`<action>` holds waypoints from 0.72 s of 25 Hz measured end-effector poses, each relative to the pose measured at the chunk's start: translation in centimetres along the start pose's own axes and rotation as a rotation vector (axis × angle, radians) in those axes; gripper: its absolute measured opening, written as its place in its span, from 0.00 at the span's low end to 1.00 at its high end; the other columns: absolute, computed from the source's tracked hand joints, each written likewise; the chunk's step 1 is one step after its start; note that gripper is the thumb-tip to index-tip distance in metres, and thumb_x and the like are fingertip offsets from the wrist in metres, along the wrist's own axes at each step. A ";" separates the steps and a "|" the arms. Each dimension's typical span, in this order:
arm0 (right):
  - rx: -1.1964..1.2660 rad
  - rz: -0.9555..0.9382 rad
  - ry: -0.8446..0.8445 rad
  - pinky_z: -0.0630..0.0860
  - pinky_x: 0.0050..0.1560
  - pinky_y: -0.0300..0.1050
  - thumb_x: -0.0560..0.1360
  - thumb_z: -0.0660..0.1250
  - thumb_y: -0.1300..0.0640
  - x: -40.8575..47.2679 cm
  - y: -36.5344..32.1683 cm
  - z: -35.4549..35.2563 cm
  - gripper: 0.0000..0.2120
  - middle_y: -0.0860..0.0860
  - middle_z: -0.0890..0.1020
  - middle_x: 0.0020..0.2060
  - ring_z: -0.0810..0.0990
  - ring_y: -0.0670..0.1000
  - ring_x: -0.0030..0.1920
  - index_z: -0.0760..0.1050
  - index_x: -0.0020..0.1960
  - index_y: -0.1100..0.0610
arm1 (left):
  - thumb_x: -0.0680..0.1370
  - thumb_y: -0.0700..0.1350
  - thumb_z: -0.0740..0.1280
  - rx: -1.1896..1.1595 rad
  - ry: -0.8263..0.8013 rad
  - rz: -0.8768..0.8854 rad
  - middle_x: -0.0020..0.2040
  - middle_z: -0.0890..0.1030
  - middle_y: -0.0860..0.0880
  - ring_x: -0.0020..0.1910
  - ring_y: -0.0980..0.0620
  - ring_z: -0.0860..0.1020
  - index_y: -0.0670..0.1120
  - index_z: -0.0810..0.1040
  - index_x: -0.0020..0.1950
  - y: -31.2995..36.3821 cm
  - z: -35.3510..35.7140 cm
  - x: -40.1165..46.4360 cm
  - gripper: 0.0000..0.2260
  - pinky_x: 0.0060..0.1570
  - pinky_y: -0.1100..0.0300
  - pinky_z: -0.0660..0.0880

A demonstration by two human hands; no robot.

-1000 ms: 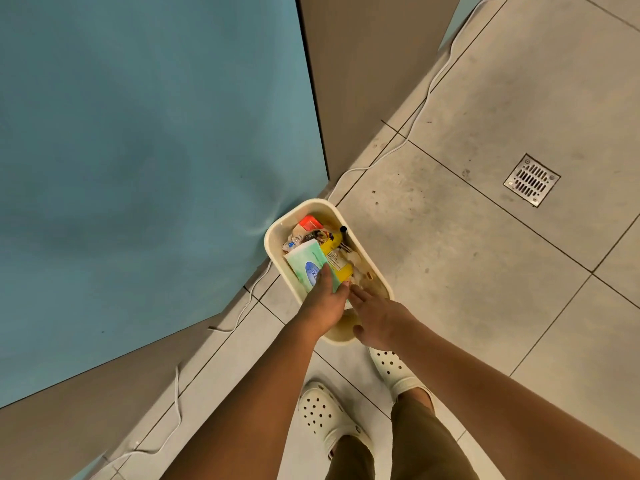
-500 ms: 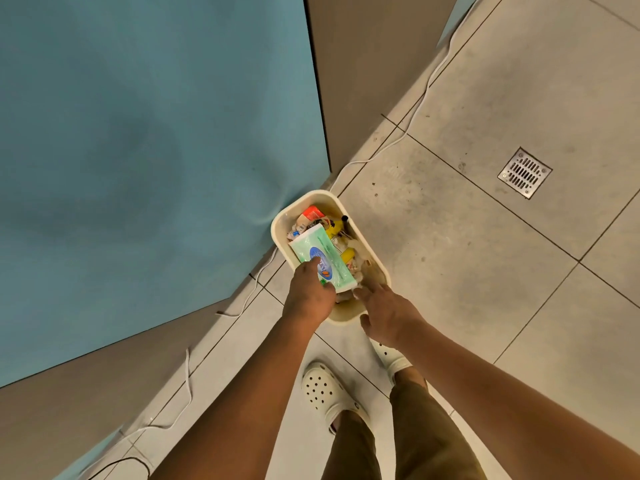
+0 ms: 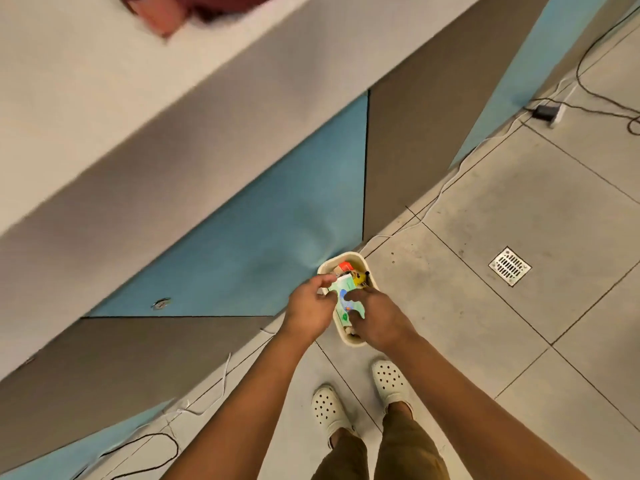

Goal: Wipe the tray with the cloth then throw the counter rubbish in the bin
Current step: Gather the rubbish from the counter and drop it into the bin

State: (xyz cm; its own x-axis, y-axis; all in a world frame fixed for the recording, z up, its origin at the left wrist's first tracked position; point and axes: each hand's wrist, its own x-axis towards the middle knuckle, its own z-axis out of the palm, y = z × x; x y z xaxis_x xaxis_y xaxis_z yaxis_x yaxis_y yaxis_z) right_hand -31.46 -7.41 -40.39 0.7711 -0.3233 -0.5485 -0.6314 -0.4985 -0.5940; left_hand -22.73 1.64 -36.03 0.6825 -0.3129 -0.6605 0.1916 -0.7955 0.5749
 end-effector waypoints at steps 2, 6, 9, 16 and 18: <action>0.039 -0.097 0.039 0.70 0.59 0.43 0.75 0.62 0.59 -2.1 -3.8 -3.7 0.16 0.54 0.77 0.60 0.75 0.55 0.60 0.74 0.63 0.53 | 0.77 0.38 0.63 -0.089 0.065 0.038 0.60 0.78 0.49 0.52 0.53 0.77 0.48 0.77 0.60 3.4 -2.4 -4.3 0.13 0.48 0.68 0.72; 0.071 -0.263 0.082 0.74 0.56 0.45 0.75 0.62 0.59 -6.7 -9.7 -10.2 0.13 0.52 0.79 0.55 0.78 0.53 0.53 0.76 0.58 0.52 | 0.77 0.39 0.63 -0.194 0.100 0.162 0.55 0.77 0.53 0.51 0.56 0.76 0.47 0.75 0.62 9.5 -6.7 -12.7 0.14 0.47 0.73 0.70; 0.049 -0.440 0.132 0.76 0.53 0.43 0.75 0.63 0.58 -9.9 -13.6 -15.6 0.12 0.48 0.79 0.54 0.78 0.48 0.49 0.76 0.58 0.51 | 0.78 0.39 0.64 -0.248 0.178 0.314 0.52 0.76 0.57 0.43 0.63 0.75 0.50 0.75 0.59 12.6 -10.9 -17.5 0.12 0.38 0.76 0.70; 0.194 -0.725 0.259 0.70 0.40 0.27 0.75 0.63 0.62 -12.4 -23.4 -23.5 0.11 0.45 0.78 0.50 0.76 0.41 0.42 0.77 0.54 0.52 | 0.76 0.38 0.64 -0.367 0.438 0.459 0.49 0.78 0.56 0.43 0.55 0.75 0.55 0.76 0.52 17.3 -18.6 -23.2 0.12 0.38 0.70 0.71; 0.201 -0.778 0.219 0.72 0.41 0.32 0.75 0.63 0.62 -12.4 -26.3 -23.5 0.10 0.44 0.78 0.48 0.76 0.43 0.41 0.77 0.53 0.52 | 0.77 0.39 0.64 -0.396 0.476 0.447 0.50 0.78 0.56 0.44 0.55 0.76 0.53 0.77 0.55 17.5 -20.7 -24.2 0.11 0.40 0.68 0.71</action>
State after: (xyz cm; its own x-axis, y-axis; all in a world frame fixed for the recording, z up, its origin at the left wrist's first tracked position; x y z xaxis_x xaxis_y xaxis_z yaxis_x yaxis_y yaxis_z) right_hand -22.45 -9.22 -4.11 0.9786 -0.1058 0.1766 0.1016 -0.4978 -0.8613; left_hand -21.27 6.04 0.00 0.9678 -0.2325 -0.0965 0.0033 -0.3718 0.9283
